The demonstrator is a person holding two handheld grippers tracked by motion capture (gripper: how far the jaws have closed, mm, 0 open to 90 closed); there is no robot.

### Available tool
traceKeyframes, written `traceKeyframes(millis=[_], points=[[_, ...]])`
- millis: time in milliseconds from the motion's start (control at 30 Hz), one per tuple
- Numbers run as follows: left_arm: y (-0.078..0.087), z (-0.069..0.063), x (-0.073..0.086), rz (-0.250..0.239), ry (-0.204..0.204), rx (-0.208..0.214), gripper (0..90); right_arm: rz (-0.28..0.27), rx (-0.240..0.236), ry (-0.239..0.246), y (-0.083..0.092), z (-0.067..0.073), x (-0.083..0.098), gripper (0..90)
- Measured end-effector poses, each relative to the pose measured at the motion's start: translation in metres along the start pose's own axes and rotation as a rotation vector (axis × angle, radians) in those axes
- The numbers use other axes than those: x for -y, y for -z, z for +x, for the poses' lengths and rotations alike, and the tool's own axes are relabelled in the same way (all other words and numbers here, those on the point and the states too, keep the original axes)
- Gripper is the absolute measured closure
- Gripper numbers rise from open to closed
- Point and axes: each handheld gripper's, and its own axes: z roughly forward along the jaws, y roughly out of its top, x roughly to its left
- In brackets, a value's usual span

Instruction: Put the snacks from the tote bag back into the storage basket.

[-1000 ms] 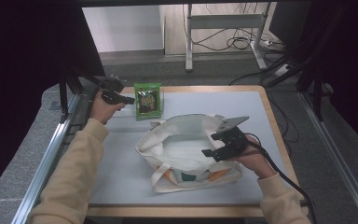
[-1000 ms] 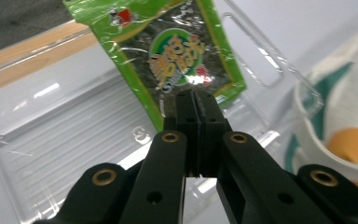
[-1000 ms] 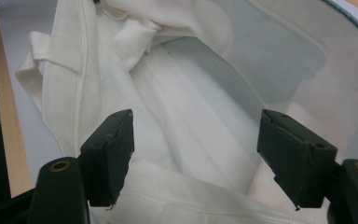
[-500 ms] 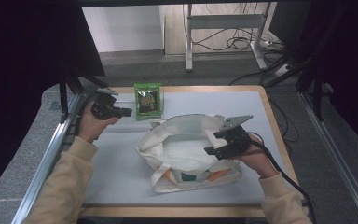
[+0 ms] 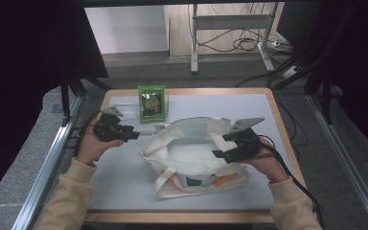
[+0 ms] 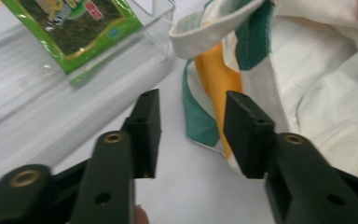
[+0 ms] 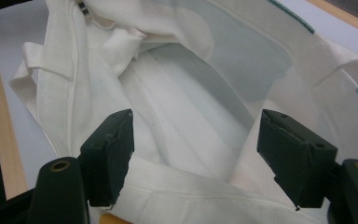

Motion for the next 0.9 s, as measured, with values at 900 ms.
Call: traceKeyframes(millis=[900], points=[[-0.006, -0.008, 0.011, -0.010, 0.002, 0.030, 44.7, -0.027, 0.019, -0.009, 0.007, -0.005, 0.003, 27.4]])
